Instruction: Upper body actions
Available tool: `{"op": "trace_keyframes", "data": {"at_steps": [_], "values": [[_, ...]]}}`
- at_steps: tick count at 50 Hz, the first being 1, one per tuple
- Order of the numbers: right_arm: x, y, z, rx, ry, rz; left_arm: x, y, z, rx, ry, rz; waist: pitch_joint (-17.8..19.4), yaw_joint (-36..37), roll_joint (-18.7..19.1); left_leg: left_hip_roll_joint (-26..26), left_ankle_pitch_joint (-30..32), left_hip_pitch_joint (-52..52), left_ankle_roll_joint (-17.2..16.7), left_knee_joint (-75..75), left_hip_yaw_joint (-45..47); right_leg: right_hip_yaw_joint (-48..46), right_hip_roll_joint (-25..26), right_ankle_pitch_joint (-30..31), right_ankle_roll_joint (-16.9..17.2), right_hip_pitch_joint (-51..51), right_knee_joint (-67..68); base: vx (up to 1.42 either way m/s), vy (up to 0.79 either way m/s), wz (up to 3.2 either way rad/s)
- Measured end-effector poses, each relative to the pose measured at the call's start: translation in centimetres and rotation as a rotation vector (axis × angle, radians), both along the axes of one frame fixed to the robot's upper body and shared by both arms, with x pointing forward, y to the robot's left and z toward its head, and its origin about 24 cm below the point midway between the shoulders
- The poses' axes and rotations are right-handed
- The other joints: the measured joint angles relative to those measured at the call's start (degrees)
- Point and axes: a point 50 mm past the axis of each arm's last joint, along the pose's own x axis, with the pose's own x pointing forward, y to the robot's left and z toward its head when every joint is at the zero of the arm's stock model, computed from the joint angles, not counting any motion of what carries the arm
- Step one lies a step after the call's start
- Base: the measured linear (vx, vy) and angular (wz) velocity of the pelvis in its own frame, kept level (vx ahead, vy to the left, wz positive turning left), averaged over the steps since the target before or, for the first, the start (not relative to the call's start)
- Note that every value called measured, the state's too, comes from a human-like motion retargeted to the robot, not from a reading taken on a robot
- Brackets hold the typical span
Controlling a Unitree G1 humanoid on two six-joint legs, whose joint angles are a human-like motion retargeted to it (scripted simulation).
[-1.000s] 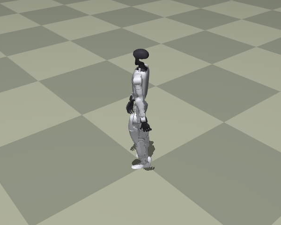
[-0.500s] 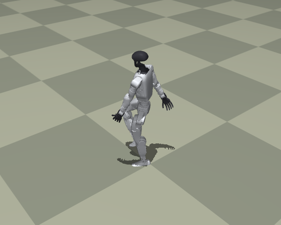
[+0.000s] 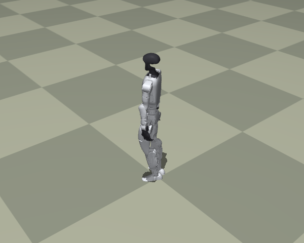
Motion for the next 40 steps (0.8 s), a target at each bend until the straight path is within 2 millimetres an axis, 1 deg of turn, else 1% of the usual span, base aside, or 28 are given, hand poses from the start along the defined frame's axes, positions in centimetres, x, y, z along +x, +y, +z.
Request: {"op": "trace_keyframes", "data": {"at_steps": [2,4,5,7,9,11,15,18,20,22,25,27,28,30,31,32,35,37,40], "values": [[1.3,0.1,0.1,-0.01,-0.063,0.093,-0.6,0.1,0.0,0.014,0.009,0.013,0.33,1.29,-0.29,0.37,0.14,-0.41,-0.46,0.14,0.28,-0.18,0.32,0.83,-0.1,-0.07,-1.36,-0.12,-0.24,-0.16],[2.1,0.2,0.2,-0.036,-0.116,0.178,-0.6,0.1,0.0,0.022,0.0,0.038,1.08,0.96,-0.28,0.89,0.52,-0.4,-0.9,0.2,-0.17,-0.24,0.67,0.8,-0.59,0.07,-1.55,-0.11,-0.17,0.19],[2.2,0.1,0.2,-0.053,-0.136,0.214,-0.5,0.0,0.0,0.024,-0.007,0.051,1.34,0.37,-0.23,1.11,0.74,-0.42,-1.09,0.21,-0.65,0.0,0.93,0.59,-0.89,0.12,-1.48,-0.09,-0.16,0.37],[1.7,-0.1,0.2,-0.082,-0.136,0.242,-0.1,-0.3,-0.1,0.023,-0.027,0.068,1.37,-0.78,0.01,1.69,1.16,-0.79,-1.5,0.28,-1.54,-0.14,1.41,0.16,-1.25,0.13,-1.35,-0.09,-0.18,0.4],[0.5,-0.4,0.1,-0.095,-0.095,0.224,0.6,-0.5,-0.1,0.018,-0.057,0.078,1.48,-1.65,0.19,2.31,1.54,-1.05,-1.93,0.37,-2.43,-0.86,1.78,-0.1,-1.49,0.32,-1.35,-0.09,-0.15,0.36],[-1.3,-0.7,0.1,-0.098,-0.026,0.174,1.3,-0.7,-0.2,0.01,-0.093,0.09,1.51,-1.75,0.13,2.87,1.75,-1.12,-2.44,0.47,-2.65,-1.16,2.07,-0.24,-1.75,0.44,-1.38,-0.06,-0.16,0.09],[-5.5,-1.6,0.4,-0.126,0.132,0.016,2.8,-0.8,-0.2,-0.011,-0.161,0.108,1.32,-0.89,0.06,3.82,2.02,-1.26,-3.32,0.58,-2.24,-1.72,2.7,-0.25,-2.32,0.62,-1.82,-0.05,-0.16,-0.1],[-7.9,-2.3,0.9,-0.165,0.226,-0.109,3.4,-0.4,-0.1,-0.004,-0.185,0.122,1.79,-0.51,0.23,4.41,2.05,-1.1,-3.83,0.93,-2.01,-1.74,3.17,-0.34,-2.8,0.94,-1.92,-0.08,-0.14,-0.06],[-9.1,-2.8,1.3,-0.198,0.277,-0.18,3.3,-0.1,-0.1,-0.002,-0.188,0.132,1.83,-0.53,0.52,4.9,1.86,-1.24,-4.25,1.54,-2.03,-1.91,3.45,-0.48,-3.09,1.1,-1.99,-0.08,-0.13,0.0],[-9.8,-3.3,1.6,-0.237,0.3,-0.234,2.9,0.1,-0.1,0.005,-0.183,0.147,1.86,-0.56,0.84,5.35,1.21,-1.6,-4.74,2.94,-2.15,-1.94,3.56,-0.66,-3.43,1.19,-1.98,-0.09,-0.12,0.04],[-9.8,-3.9,1.8,-0.285,0.298,-0.286,1.7,0.5,-0.2,0.04,-0.163,0.195,2.22,-0.42,1.12,6.09,0.05,-2.99,-5.12,7.23,-2.35,-1.92,3.22,-0.88,-3.84,1.42,-1.88,-0.07,-0.03,0.04],[-9.1,-3.6,1.6,-0.287,0.278,-0.316,0.0,0.5,-0.3,0.056,-0.119,0.27,2.7,0.54,0.78,6.55,1.17,-4.5,-5.09,11.9,-1.87,-1.38,2.4,-0.99,-4.11,1.68,-1.63,-0.1,-0.08,-0.15],[-8.6,-3.4,1.4,-0.277,0.262,-0.333,-1.0,0.4,-0.3,0.06,-0.091,0.32,3.11,1.26,0.42,6.91,2.67,-5.39,-5.07,14.85,-1.47,-0.96,1.81,-1.03,-4.25,1.87,-1.46,-0.11,-0.08,-0.22],[-6.7,-2.7,1.0,-0.239,0.217,-0.369,-3.3,0.3,-0.2,0.069,-0.021,0.432,4.47,2.37,-0.47,8.15,7.29,-8.07,-4.95,22.9,-1.33,-0.54,0.43,-1.19,-4.52,2.57,-1.15,-0.14,-0.09,-0.07],[-5.5,-2.3,0.8,-0.211,0.188,-0.389,-4.5,0.3,0.0,0.076,0.022,0.48,5.22,2.75,-0.86,8.9,9.99,-9.68,-4.34,27.26,-1.99,-0.58,-0.23,-1.35,-4.66,3.01,-1.02,-0.17,-0.1,0.21],[-4.2,-1.8,0.6,-0.182,0.156,-0.406,-5.8,0.3,0.2,0.083,0.064,0.523,6.01,3.1,-1.18,9.79,12.52,-11.63,-3.31,32.02,-2.59,-0.68,-0.8,-1.53,-4.84,3.46,-0.88,-0.16,-0.1,0.41],[0.5,-0.3,0.2,-0.082,0.043,-0.428,-9.7,0.8,1.1,0.104,0.191,0.584,8.19,4.62,-1.64,13.84,17.4,-19.86,2.92,48.55,-2.96,-1.07,-1.63,-2.08,-5.68,4.88,-0.48,-0.08,-0.1,0.4],[4.0,0.7,0.3,-0.009,-0.035,-0.405,-12.6,1.0,1.9,0.11,0.278,0.556,8.93,6.15,-1.33,16.95,13.9,-25.53,3.88,58.94,-2.46,-1.42,-1.52,-2.26,-6.18,5.51,-0.39,-0.04,-0.07,0.25],[9.9,2.5,1.2,0.106,-0.175,-0.326,-16.1,1.2,3.2,0.114,0.402,0.457,9.93,8.89,-0.27,24.24,8.52,-34.43,6.71,74.53,0.36,-1.11,-0.28,-2.52,-7.2,5.89,-0.29,-0.04,-0.11,0.1]]}}
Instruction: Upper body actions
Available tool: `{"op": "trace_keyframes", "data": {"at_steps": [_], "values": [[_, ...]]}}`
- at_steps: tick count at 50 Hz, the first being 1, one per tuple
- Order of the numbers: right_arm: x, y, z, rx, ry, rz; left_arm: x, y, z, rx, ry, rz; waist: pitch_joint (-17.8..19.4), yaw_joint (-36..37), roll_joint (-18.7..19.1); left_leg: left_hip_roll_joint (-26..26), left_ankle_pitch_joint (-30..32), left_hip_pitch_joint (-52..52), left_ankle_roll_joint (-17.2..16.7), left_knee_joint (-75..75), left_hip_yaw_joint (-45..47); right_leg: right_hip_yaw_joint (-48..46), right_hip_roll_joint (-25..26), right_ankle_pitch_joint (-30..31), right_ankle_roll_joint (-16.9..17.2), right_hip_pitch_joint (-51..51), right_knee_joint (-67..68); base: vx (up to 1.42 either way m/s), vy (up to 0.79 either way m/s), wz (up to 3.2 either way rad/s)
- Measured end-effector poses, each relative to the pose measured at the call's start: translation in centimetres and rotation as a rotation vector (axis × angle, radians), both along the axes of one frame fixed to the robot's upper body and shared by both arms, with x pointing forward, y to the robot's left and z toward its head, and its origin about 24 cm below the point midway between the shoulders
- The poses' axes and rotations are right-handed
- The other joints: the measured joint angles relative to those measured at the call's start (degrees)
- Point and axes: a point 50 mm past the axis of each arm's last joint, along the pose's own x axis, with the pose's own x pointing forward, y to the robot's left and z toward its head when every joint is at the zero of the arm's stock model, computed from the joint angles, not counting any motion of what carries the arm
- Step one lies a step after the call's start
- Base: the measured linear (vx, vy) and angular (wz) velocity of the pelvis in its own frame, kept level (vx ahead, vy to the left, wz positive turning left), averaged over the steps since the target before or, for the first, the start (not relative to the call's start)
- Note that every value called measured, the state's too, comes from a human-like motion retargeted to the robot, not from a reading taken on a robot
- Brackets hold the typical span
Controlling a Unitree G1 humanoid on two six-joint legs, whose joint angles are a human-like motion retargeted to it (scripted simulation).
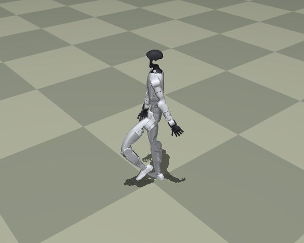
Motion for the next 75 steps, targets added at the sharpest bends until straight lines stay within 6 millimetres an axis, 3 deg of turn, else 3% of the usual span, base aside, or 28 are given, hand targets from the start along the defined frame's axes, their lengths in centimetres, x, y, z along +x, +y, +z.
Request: {"op": "trace_keyframes", "data": {"at_steps": [4,7,10,14,18,22,28,33,35,38,40,45,49,58,62,65,68,71,73,75], "values": [[7.2,2.8,2.7,0.104,-0.227,0.151,-3.2,-0.4,1.3,-0.036,0.093,-0.085,0.57,1.87,0.5,4.27,-2.82,-12.44,1.08,14.69,0.29,0.5,2.19,-0.26,-1.64,0.4,-0.78,-0.03,-0.14,0.03],[11.2,4.5,5.1,0.137,-0.38,0.237,-4.4,-1.4,1.9,-0.063,0.126,-0.072,2.05,4.29,-0.37,4.22,-3.63,-17.62,0.68,19.65,2.63,2.03,1.3,-0.4,-2.12,0.7,-0.37,-0.03,-0.07,-0.35],[13.6,5.6,6.9,0.141,-0.495,0.278,-4.6,-2.4,1.9,-0.089,0.129,-0.02,3.41,5.84,-2.13,3.45,-4.27,-19.26,0.62,20.95,5.87,2.71,-0.57,-0.68,-2.19,0.83,0.24,0.0,-0.03,-0.14],[14.6,5.8,7.6,0.147,-0.536,0.268,-3.4,-2.5,1.3,-0.117,0.089,-0.034,2.34,6.02,-3.14,3.3,-4.37,-20.51,1.53,20.0,6.37,1.78,-0.98,-0.85,-2.03,-0.12,0.11,0.03,-0.02,0.24],[13.2,5.3,6.5,0.134,-0.488,0.27,-1.0,-1.7,0.1,-0.113,-0.002,-0.134,1.1,5.43,-3.72,3.73,-4.6,-18.39,2.15,16.52,5.42,0.24,-0.82,-0.88,-1.65,-0.71,-0.33,0.07,0.0,0.39],[9.9,3.9,4.2,0.063,-0.368,0.274,1.7,-0.9,-0.9,-0.072,-0.099,-0.212,0.09,4.35,-4.07,2.39,-3.77,-12.9,1.31,8.93,4.44,-1.25,-1.08,-0.94,-0.84,-1.01,-0.87,0.04,0.05,0.43],[0.5,1.5,0.1,-0.02,-0.021,0.25,3.1,-0.9,-1.5,-0.028,-0.148,-0.148,-2.01,1.62,-3.63,-6.73,1.34,0.95,-3.3,-12.92,-0.18,-2.68,-1.77,-0.82,0.81,-1.14,-1.41,0.09,0.11,0.2],[-8.0,-0.6,-1.1,-0.095,0.249,0.265,2.6,-1.1,-1.3,-0.002,-0.133,-0.054,-4.93,-0.95,-2.54,-15.79,6.24,15.23,-8.33,-39.8,-5.13,-2.7,-1.05,-0.86,2.08,-2.01,-1.86,0.15,0.11,-0.01],[-10.7,-1.4,-1.1,-0.127,0.327,0.288,2.3,-0.9,-1.2,0.006,-0.126,-0.044,-6.56,-2.52,-1.37,-17.56,5.28,19.96,-11.85,-50.13,-7.47,-3.2,0.37,-1.14,2.4,-2.68,-1.89,0.18,0.09,0.29],[-13.5,-2.9,-0.9,-0.189,0.401,0.336,2.5,-0.3,-1.2,0.019,-0.139,-0.059,-6.74,-3.72,0.54,-18.74,-2.45,26.57,-12.93,-62.43,-7.94,-3.24,2.54,-1.59,2.78,-2.49,-1.74,0.15,0.1,0.05],[-14.6,-3.9,-0.7,-0.235,0.431,0.369,2.9,0.0,-1.3,0.031,-0.157,-0.07,-6.53,-4.91,1.31,-19.16,-4.31,29.09,-12.35,-68.23,-8.1,-3.57,3.12,-1.89,3.19,-2.17,-1.54,0.12,0.12,0.14],[-15.1,-5.0,-0.4,-0.272,0.438,0.373,4.3,0.5,-1.8,0.107,-0.221,-0.069,-7.84,-7.77,1.46,-20.4,-2.78,29.56,-11.48,-74.42,-9.61,-5.7,2.27,-1.74,4.79,-3.51,-1.53,0.11,0.15,0.17],[-14.2,-4.9,-0.6,-0.243,0.402,0.321,5.0,0.8,-2.0,0.133,-0.24,-0.04,-7.89,-7.24,0.91,-21.05,-3.29,29.62,-10.47,-74.81,-8.42,-5.86,1.35,-0.94,5.76,-4.07,-1.44,0.14,0.12,-0.21],[-7.9,-1.6,-1.2,-0.066,0.192,0.332,4.9,1.5,-1.7,0.153,-0.209,-0.006,-7.93,-6.85,-0.37,-22.4,-4.96,31.11,-8.9,-74.86,-5.3,-4.17,-0.05,0.23,7.56,-4.53,-0.78,0.1,0.1,-0.3],[-5.1,-0.3,-0.9,0.016,0.063,0.391,6.2,1.8,-1.9,0.162,-0.206,-0.034,-7.92,-6.64,-1.05,-23.27,-5.77,31.9,-8.15,-74.72,-4.55,-3.35,-0.75,-0.14,7.92,-4.59,0.45,0.11,0.11,-0.15],[-3.5,0.2,-0.4,0.019,-0.036,0.433,8.5,1.8,-2.3,0.153,-0.251,-0.08,-7.54,-6.78,-1.2,-23.48,-6.49,32.35,-7.52,-74.18,-4.4,-3.26,-1.55,-1.49,7.95,-4.96,3.29,0.07,0.11,-0.06],[-3.1,0.1,-0.2,-0.012,-0.102,0.451,12.2,1.9,-2.8,0.121,-0.338,-0.155,-7.6,-6.55,-0.91,-22.87,-7.34,32.18,-6.92,-73.24,-3.68,-2.88,-2.28,-0.34,7.53,-7.04,9.34,0.06,0.13,-0.2],[-4.0,-0.8,-0.4,-0.055,-0.101,0.423,17.0,1.5,-3.0,0.091,-0.462,-0.233,-7.41,-6.66,0.75,-20.61,-7.7,31.72,-6.73,-72.31,-3.4,-3.91,-3.32,7.86,7.26,-11.19,19.56,0.0,0.13,-0.2],[-5.1,-1.5,-0.6,-0.083,-0.071,0.379,20.5,0.9,-3.0,0.076,-0.564,-0.261,-6.83,-8.01,2.6,-18.41,-7.75,31.68,-6.8,-71.79,-3.89,-5.3,-4.04,14.19,4.68,-15.7,28.91,-0.01,0.16,0.03],[-6.7,-2.3,-0.8,-0.107,-0.022,0.323,24.2,0.4,-2.5,0.06,-0.671,-0.265,-5.66,-10.0,4.27,-16.68,-7.72,32.08,-6.67,-71.39,-4.3,-5.53,-4.77,14.87,1.87,-21.53,40.37,-0.01,0.15,0.08]]}}
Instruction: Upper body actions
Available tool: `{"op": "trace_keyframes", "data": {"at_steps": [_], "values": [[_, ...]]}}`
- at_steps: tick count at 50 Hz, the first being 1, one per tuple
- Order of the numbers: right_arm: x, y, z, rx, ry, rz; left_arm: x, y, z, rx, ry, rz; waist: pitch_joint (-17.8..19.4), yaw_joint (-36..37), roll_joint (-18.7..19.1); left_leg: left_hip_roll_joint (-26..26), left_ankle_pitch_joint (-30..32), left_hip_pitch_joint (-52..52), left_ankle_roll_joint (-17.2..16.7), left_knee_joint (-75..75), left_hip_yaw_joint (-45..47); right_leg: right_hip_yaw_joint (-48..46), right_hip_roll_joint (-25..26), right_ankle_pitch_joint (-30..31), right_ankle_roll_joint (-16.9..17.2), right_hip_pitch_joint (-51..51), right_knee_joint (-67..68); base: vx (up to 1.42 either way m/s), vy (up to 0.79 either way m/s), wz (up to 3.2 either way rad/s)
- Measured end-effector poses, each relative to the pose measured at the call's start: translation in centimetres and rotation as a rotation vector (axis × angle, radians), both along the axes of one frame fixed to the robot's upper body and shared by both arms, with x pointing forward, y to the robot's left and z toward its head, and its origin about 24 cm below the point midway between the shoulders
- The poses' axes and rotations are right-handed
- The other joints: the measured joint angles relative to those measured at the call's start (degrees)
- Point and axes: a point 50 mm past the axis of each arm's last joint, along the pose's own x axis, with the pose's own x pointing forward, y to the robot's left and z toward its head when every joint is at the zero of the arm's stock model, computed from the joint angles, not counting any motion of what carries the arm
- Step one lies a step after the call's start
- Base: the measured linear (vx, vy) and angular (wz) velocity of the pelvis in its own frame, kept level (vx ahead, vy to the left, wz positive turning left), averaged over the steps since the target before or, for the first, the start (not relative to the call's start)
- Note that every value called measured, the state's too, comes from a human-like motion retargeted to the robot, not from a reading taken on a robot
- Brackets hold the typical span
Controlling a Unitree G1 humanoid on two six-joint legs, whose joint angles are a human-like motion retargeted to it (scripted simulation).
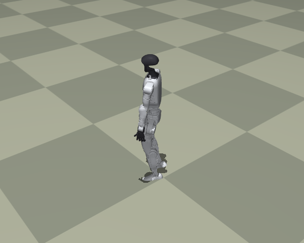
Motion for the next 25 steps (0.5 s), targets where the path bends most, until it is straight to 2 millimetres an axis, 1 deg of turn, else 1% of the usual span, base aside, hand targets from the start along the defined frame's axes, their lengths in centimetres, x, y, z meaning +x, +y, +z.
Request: {"op": "trace_keyframes", "data": {"at_steps": [3,5,7,9,11,13,16,18,19,20,22,25], "values": [[-3.1,-1.4,-0.2,-0.045,0.108,-0.112,5.7,-0.5,1.5,-0.025,-0.149,0.007,2.04,-3.38,2.16,2.14,-0.42,0.08,0.56,1.18,-0.42,-6.29,-5.45,-6.18,-5.39,-8.0,17.19,-0.04,0.14,0.1],[-5.5,-2.3,-0.1,-0.073,0.2,-0.197,9.5,-1.0,2.9,-0.029,-0.257,0.018,3.38,-5.9,2.75,2.7,-0.72,-0.35,1.11,2.19,-0.96,-7.46,-8.33,-8.77,-7.79,-14.78,27.03,-0.04,0.12,0.26],[-8.4,-3.2,0.2,-0.099,0.303,-0.279,12.9,-1.6,4.6,-0.031,-0.376,0.021,4.77,-8.27,3.41,3.01,-0.96,-0.43,1.83,3.05,-1.77,-6.88,-9.31,-9.97,-8.56,-22.13,34.02,0.0,0.1,0.39],[-11.2,-3.9,0.7,-0.129,0.404,-0.349,16.0,-2.1,6.4,-0.033,-0.496,0.012,6.1,-10.52,4.12,3.53,-1.02,-0.28,2.39,3.72,-2.62,-6.18,-8.61,-10.26,-8.82,-28.99,37.87,0.01,0.06,0.43],[-13.9,-4.4,1.4,-0.17,0.488,-0.408,18.3,-2.5,8.2,-0.034,-0.605,-0.007,7.42,-12.32,4.83,4.44,-0.78,0.46,2.53,3.83,-2.99,-6.47,-7.5,-10.49,-9.21,-34.04,39.08,0.0,0.02,0.14],[-16.1,-4.8,2.2,-0.222,0.553,-0.462,20.1,-2.7,9.7,-0.029,-0.694,-0.024,8.33,-13.61,5.77,5.61,-0.46,1.28,2.47,3.56,-3.0,-7.55,-6.13,-10.7,-9.47,-37.05,38.17,0.0,0.0,0.0],[-18.6,-5.0,3.1,-0.285,0.622,-0.536,21.4,-2.9,11.1,-0.011,-0.778,-0.037,8.05,-14.83,7.04,6.89,-0.47,1.37,2.2,3.52,-3.1,-8.57,-3.5,-10.28,-9.08,-38.19,33.7,0.0,0.0,0.0],[-19.6,-4.8,3.4,-0.302,0.649,-0.578,21.8,-2.8,11.5,0.004,-0.805,-0.038,7.59,-14.67,7.13,6.86,-0.76,1.34,1.97,3.69,-2.62,-8.54,-2.04,-9.61,-8.58,-36.62,30.12,0.01,-0.01,-0.25],[-19.8,-4.7,3.5,-0.299,0.654,-0.592,21.7,-2.7,11.5,0.011,-0.807,-0.036,7.38,-14.34,6.86,6.48,-0.89,1.5,1.89,3.62,-2.14,-8.44,-1.56,-9.21,-8.36,-35.02,28.4,-0.02,-0.02,-0.38],[-19.8,-4.5,3.4,-0.292,0.656,-0.604,21.6,-2.6,11.4,0.016,-0.807,-0.033,7.17,-13.95,6.49,5.98,-1.0,1.72,1.82,3.48,-1.59,-8.33,-1.18,-8.79,-8.17,-33.16,26.71,-0.03,-0.02,-0.43],[-19.3,-4.0,3.1,-0.262,0.646,-0.6,20.8,-2.2,10.6,0.02,-0.777,-0.02,6.11,-13.14,5.65,4.67,-1.1,1.87,1.66,2.88,-0.51,-8.02,-0.98,-8.16,-7.56,-28.72,23.62,-0.02,-0.02,-0.46],[-17.7,-3.4,2.4,-0.206,0.61,-0.557,18.4,-1.9,8.4,0.016,-0.679,0.014,3.78,-11.46,4.43,2.43,-1.06,1.63,1.56,1.76,0.98,-6.6,-0.77,-6.24,-5.73,-21.17,18.39,0.02,-0.02,-0.43]]}}
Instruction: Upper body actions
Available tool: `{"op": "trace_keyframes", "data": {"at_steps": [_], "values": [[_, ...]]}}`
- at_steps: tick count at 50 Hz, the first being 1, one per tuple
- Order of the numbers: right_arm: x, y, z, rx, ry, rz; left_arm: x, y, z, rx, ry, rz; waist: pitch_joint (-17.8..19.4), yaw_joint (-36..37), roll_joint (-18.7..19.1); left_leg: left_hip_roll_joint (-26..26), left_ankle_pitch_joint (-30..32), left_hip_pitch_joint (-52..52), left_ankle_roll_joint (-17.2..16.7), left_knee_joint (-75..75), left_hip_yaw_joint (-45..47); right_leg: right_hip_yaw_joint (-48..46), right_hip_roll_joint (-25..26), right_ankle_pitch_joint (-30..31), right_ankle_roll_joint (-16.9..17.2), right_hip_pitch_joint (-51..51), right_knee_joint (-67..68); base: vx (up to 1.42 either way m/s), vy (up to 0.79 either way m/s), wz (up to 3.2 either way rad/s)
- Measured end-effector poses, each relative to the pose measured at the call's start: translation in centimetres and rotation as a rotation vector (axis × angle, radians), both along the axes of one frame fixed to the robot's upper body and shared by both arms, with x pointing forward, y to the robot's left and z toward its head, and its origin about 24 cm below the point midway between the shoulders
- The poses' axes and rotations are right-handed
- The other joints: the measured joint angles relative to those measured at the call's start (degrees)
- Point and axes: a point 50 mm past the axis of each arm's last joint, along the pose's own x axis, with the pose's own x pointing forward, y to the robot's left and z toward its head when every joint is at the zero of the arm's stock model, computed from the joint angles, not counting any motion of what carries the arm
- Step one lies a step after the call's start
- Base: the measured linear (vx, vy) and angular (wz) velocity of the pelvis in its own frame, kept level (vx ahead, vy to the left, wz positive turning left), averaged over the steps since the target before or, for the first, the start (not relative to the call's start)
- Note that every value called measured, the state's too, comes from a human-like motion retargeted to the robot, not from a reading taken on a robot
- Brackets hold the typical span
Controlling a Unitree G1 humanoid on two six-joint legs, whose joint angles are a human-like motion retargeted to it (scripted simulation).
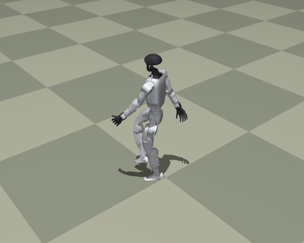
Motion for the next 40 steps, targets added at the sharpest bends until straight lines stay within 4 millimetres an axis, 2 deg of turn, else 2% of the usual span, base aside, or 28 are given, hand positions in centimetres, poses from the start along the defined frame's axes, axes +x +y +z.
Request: {"op": "trace_keyframes", "data": {"at_steps": [4,8,10,12,13,15,17,20,23,25,32,35,37,40], "values": [[3.7,0.6,-1.4,0.062,-0.132,0.093,-5.1,-0.4,-3.7,-0.04,0.204,0.002,-2.03,2.82,-0.82,-1.9,0.27,-0.01,-0.28,-1.44,1.33,2.2,1.77,3.83,2.14,13.14,-12.77,0.0,-0.04,-0.29],[8.2,0.9,-2.3,0.1,-0.297,0.224,-12.1,-0.7,-7.0,-0.077,0.459,-0.032,-4.32,4.55,-2.17,-4.29,0.65,-0.51,-0.58,-2.69,1.77,9.49,5.66,8.75,6.27,25.53,-32.23,-0.02,-0.1,-0.09],[10.7,1.0,-2.5,0.114,-0.377,0.293,-15.5,-0.8,-8.0,-0.094,0.582,-0.044,-5.37,6.01,-4.24,-6.89,0.61,-0.84,-0.51,-3.08,2.63,15.25,6.41,7.52,9.88,30.99,-42.68,-0.02,-0.13,-0.19],[12.9,1.2,-2.5,0.131,-0.442,0.352,-18.5,-0.8,-8.7,-0.115,0.688,-0.051,-5.57,7.44,-6.13,-8.88,0.39,-0.75,-0.63,-3.12,3.02,17.73,5.99,-2.36,12.12,35.61,-50.31,-0.04,-0.16,-0.11],[13.8,1.3,-2.5,0.143,-0.468,0.379,-19.9,-0.8,-8.8,-0.126,0.735,-0.05,-5.7,8.27,-7.02,-9.68,0.29,-0.6,-0.76,-3.25,3.29,14.06,5.1,-5.11,11.8,37.2,-53.73,-0.05,-0.18,-0.21],[15.2,1.7,-2.4,0.171,-0.505,0.426,-22.4,-0.7,-9.1,-0.149,0.818,-0.036,-6.16,10.6,-8.19,-10.18,0.08,-0.21,-1.38,-3.6,4.33,10.9,4.71,-6.19,11.53,37.8,-58.0,-0.04,-0.2,-0.45],[16.1,2.1,-2.4,0.195,-0.528,0.463,-24.1,-0.7,-9.2,-0.162,0.869,-0.01,-6.9,13.44,-8.89,-9.81,0.11,-0.58,-2.04,-3.81,5.97,11.33,4.14,-4.78,13.13,37.23,-60.25,-0.07,-0.23,-0.7],[17.1,2.7,-2.4,0.22,-0.553,0.523,-25.6,-0.4,-9.3,-0.173,0.887,0.038,-7.33,15.73,-9.49,-8.66,0.59,-1.57,-2.98,-4.13,7.67,12.63,5.25,-4.58,12.07,35.65,-60.91,-0.15,-0.29,-0.45],[16.9,2.8,-2.4,0.222,-0.539,0.568,-26.3,0.2,-9.3,-0.169,0.882,0.078,-6.43,13.9,-9.55,-7.92,1.74,-1.78,-3.55,-4.48,6.24,14.15,6.31,-5.83,10.26,35.13,-59.79,-0.12,-0.25,0.36],[15.9,2.4,-2.5,0.208,-0.503,0.567,-26.8,0.5,-9.3,-0.16,0.887,0.096,-6.35,12.45,-9.05,-7.18,2.38,-2.1,-3.94,-4.48,4.77,12.8,6.77,-6.32,9.92,35.53,-59.68,-0.1,-0.19,0.62],[8.6,0.1,-2.0,0.093,-0.206,0.398,-28.3,0.9,-9.3,-0.166,0.883,0.11,-8.0,13.38,-7.09,-4.68,2.29,-2.42,-5.98,-2.98,3.93,11.84,8.45,-6.69,8.79,36.42,-60.45,-0.03,-0.07,0.1],[6.4,-0.8,-1.3,0.039,-0.072,0.326,-29.2,1.4,-9.3,-0.129,0.887,0.125,-7.55,14.78,-6.66,-3.65,1.2,-2.14,-6.88,-0.62,4.54,12.33,8.79,-7.02,8.02,37.01,-60.14,-0.06,-0.07,-0.17],[6.3,-0.8,-1.3,0.016,-0.055,0.279,-30.4,1.8,-9.1,-0.091,0.917,0.134,-7.1,15.26,-6.71,-3.03,0.5,-2.68,-6.97,2.56,4.54,12.51,8.63,-7.39,7.5,37.58,-59.9,-0.11,-0.14,0.02],[7.7,-0.2,-1.6,0.008,-0.108,0.226,-33.3,2.3,-8.7,-0.014,0.998,0.111,-6.82,15.95,-7.3,-2.03,2.24,-4.6,-6.43,9.47,4.65,12.97,7.62,-7.92,6.96,38.26,-59.34,-0.06,-0.1,0.04]]}}
